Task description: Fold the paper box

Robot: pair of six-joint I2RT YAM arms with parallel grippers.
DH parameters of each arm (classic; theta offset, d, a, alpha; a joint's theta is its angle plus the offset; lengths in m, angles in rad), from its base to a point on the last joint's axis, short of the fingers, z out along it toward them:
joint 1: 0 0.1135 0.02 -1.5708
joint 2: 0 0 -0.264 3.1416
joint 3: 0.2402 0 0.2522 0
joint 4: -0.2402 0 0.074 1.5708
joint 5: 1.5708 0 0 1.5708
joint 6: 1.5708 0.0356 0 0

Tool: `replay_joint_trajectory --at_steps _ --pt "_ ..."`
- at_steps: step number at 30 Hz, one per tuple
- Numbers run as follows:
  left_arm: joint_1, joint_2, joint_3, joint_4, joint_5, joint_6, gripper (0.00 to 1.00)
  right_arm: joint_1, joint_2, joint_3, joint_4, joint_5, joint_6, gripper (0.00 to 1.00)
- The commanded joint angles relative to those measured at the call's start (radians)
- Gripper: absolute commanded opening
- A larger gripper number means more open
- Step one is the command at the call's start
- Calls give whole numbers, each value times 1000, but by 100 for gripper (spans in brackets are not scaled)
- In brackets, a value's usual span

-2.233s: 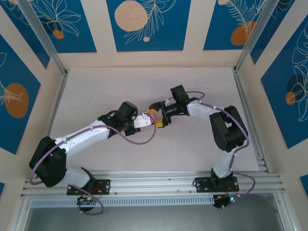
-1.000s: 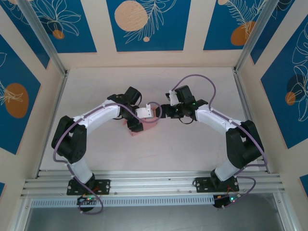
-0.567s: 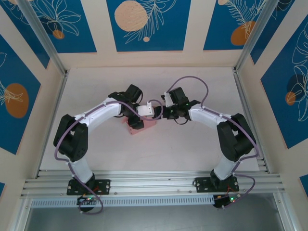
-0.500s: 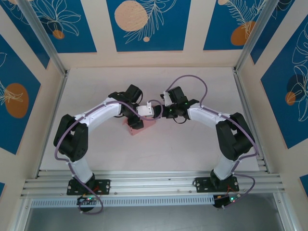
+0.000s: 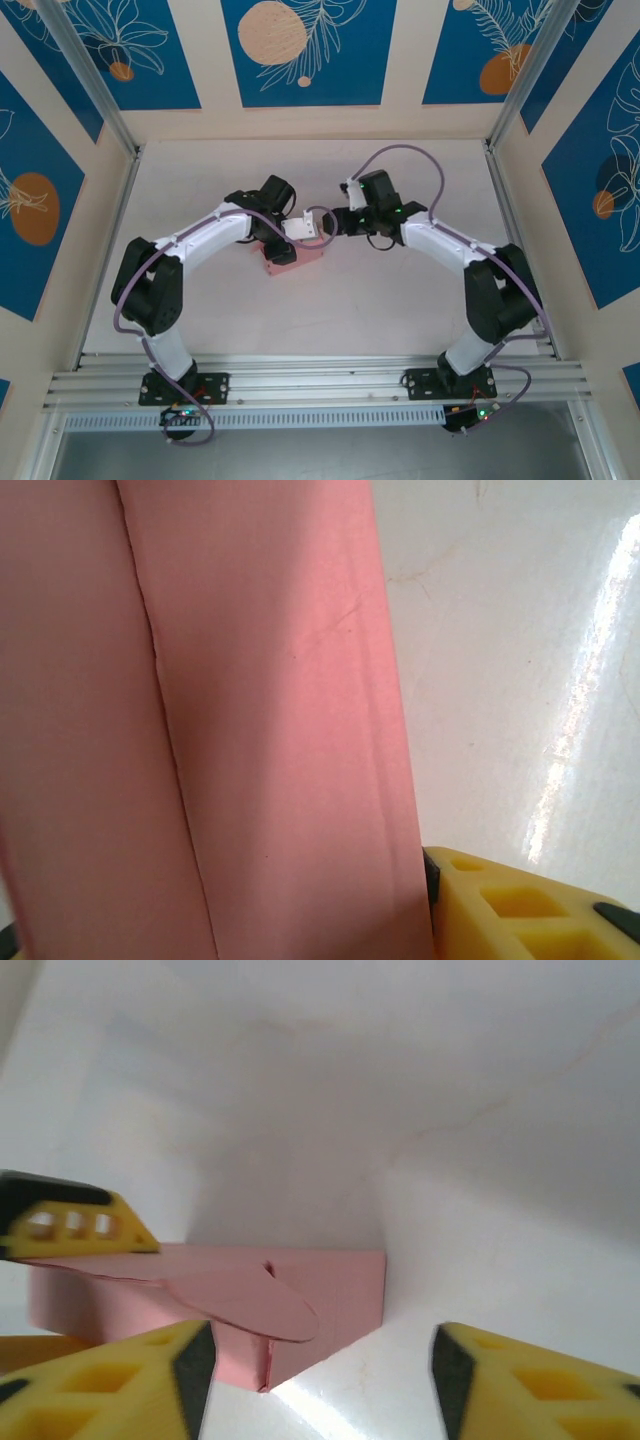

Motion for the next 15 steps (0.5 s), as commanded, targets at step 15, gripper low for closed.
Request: replay_joint_trajectory --at_steps 15 --pt "49 -21 1 -9 91 22 53 -30 89 96 8 -198 -198 46"
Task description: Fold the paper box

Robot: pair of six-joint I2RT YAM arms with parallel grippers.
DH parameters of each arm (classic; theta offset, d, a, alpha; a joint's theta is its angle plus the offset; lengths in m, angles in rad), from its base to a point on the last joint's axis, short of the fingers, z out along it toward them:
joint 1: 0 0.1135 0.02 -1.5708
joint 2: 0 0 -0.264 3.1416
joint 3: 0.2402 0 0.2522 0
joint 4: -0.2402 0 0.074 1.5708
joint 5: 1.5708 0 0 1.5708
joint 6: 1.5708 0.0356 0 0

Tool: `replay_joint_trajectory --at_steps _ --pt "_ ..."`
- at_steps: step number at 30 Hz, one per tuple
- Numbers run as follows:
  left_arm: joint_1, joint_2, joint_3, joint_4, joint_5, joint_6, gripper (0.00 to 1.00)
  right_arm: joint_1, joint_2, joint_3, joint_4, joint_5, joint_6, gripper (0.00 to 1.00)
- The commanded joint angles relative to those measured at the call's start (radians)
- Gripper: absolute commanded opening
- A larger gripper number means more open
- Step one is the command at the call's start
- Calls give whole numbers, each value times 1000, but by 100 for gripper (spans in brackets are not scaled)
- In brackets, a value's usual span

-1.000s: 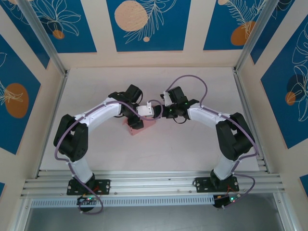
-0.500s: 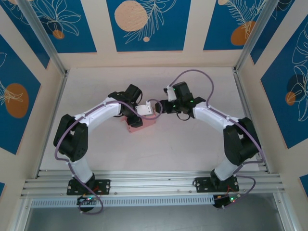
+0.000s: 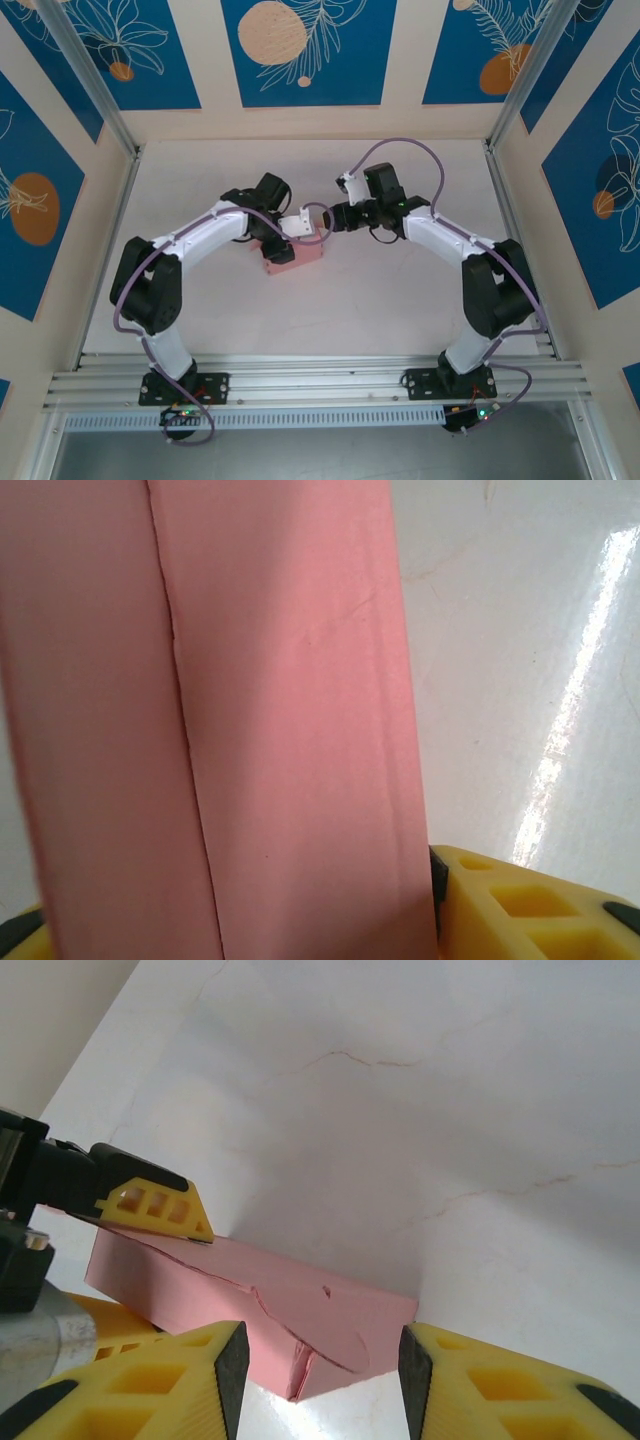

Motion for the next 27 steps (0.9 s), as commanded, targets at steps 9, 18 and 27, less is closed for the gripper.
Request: replay_joint_trajectory --at_steps 9,18,27 --pt "20 -8 -2 1 48 14 52 37 34 55 -46 -3 -54 49" --pt "22 -18 -8 15 59 8 52 37 35 50 -79 58 -66 47" --pt "23 -10 -8 4 49 4 52 41 54 75 -97 55 -37 16"
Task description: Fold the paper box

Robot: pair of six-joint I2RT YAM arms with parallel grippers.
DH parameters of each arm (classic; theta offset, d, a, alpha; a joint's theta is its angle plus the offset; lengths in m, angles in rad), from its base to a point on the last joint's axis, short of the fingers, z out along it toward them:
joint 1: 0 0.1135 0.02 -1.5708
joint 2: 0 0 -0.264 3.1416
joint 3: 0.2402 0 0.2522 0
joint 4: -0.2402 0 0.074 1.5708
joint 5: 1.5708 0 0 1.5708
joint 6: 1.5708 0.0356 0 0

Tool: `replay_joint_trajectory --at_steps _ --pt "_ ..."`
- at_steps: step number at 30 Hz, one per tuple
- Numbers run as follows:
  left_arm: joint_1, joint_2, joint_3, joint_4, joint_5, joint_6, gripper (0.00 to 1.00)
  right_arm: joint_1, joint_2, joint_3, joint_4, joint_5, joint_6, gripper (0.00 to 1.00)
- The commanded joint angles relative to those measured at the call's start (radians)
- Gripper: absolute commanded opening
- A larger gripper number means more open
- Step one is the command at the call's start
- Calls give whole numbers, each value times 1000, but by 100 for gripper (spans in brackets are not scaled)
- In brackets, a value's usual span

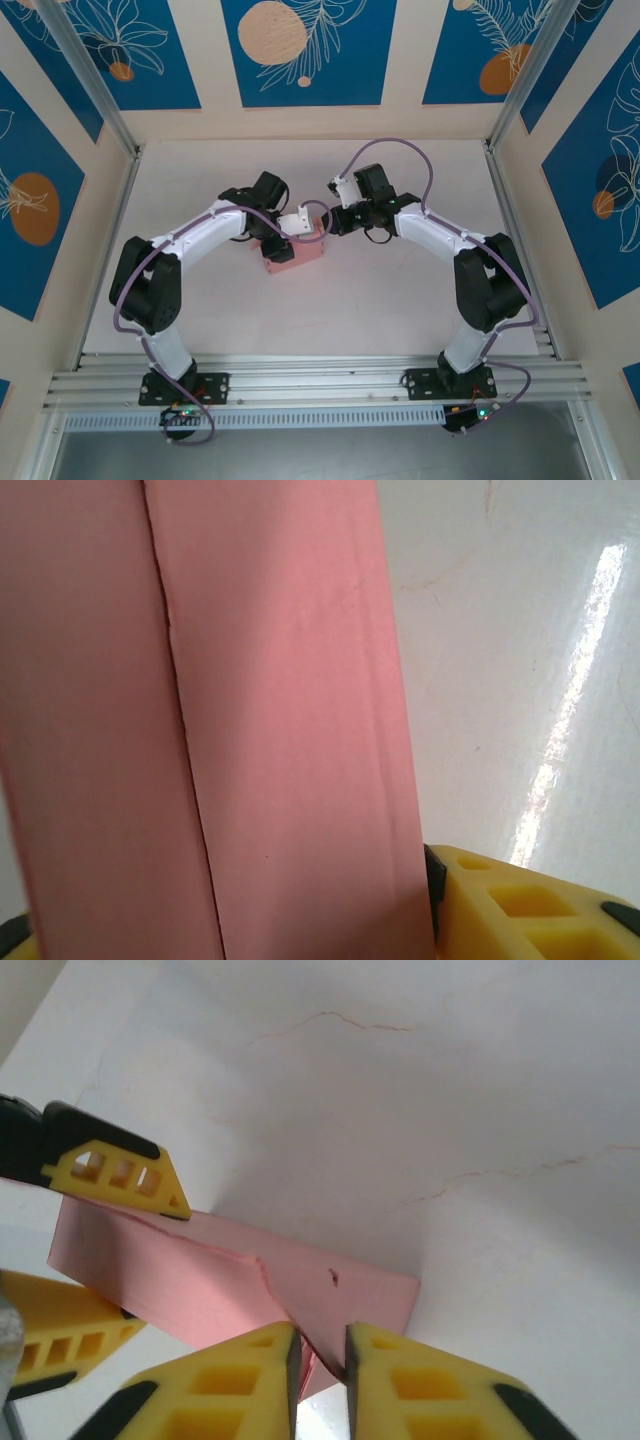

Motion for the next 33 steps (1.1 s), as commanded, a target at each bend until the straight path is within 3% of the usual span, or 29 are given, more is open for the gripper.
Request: replay_joint_trajectory --at_steps 1,19,33 --pt "11 -9 -9 -5 26 4 52 6 14 35 -18 -1 14 13" --pt "11 7 -3 -8 18 -6 52 41 45 64 -33 -16 119 1" --pt "11 18 2 -10 2 -8 52 45 65 24 -21 12 108 0"
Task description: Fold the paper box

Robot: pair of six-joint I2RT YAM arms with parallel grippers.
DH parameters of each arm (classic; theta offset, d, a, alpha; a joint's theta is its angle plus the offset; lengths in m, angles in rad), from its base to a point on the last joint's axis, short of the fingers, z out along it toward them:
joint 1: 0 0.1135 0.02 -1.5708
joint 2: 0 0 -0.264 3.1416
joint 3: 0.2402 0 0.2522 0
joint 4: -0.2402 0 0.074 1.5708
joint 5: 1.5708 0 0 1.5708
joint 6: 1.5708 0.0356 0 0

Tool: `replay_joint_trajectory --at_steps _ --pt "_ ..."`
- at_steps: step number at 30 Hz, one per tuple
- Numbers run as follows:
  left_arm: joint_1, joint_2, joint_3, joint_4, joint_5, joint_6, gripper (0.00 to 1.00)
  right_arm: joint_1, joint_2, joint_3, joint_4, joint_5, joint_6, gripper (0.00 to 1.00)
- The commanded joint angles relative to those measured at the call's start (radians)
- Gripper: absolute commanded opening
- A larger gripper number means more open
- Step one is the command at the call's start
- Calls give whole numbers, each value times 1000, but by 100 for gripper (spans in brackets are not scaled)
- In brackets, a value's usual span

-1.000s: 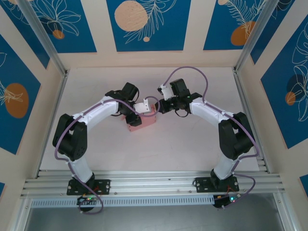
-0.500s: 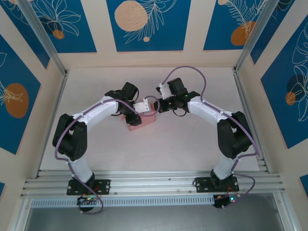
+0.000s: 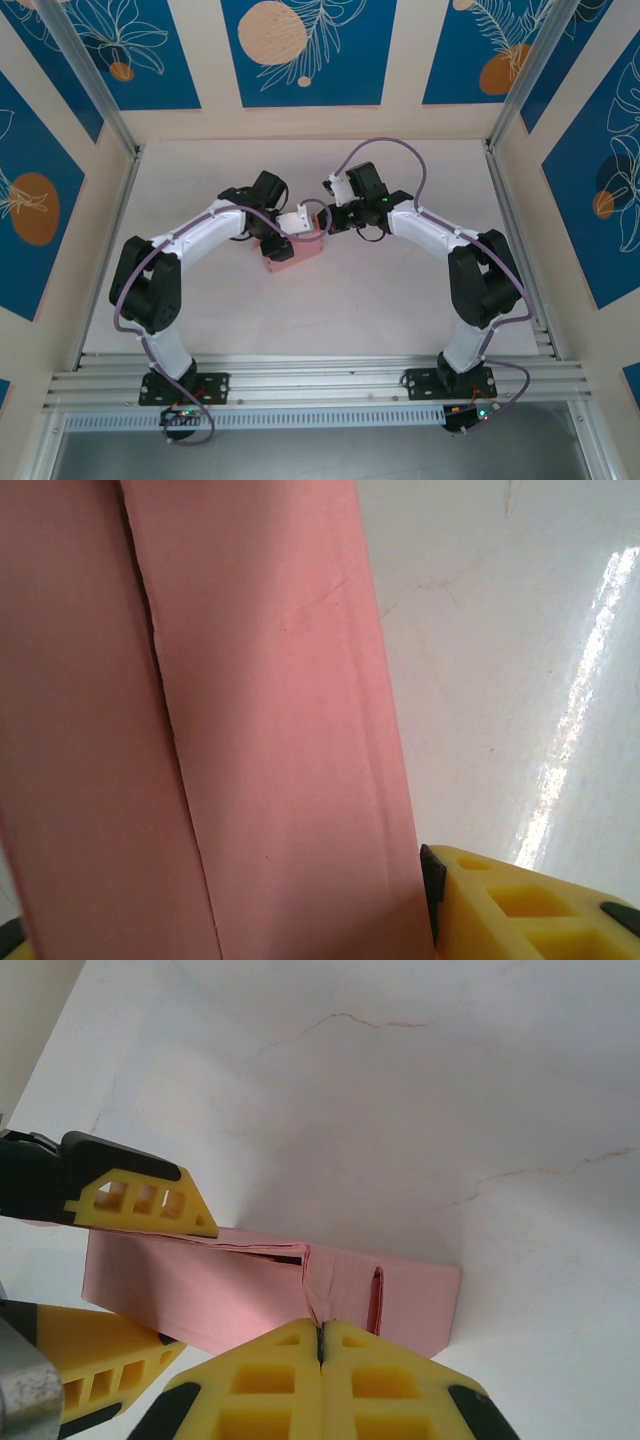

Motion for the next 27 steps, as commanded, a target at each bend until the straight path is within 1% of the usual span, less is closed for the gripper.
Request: replay_joint_trajectory --at_steps 1,7,13,18,21,25,27 --pt "7 18 4 -20 12 1 52 11 26 -27 -10 12 -4 0" --pt "8 21 10 -27 3 3 51 7 22 -36 -35 73 -33 0" --pt "7 20 12 -29 -5 0 51 2 29 -35 -52 90 -49 0" --pt "8 25 11 -30 -7 -5 51 7 39 -35 -50 65 -24 0" --pt "9 27 9 -28 -8 -6 51 11 35 -30 -42 8 31 0" --pt "7 29 9 -21 -7 -10 51 26 37 -1 -63 -20 115 0" --pt "8 29 7 -18 -7 -9 51 32 36 6 -65 -33 131 0"
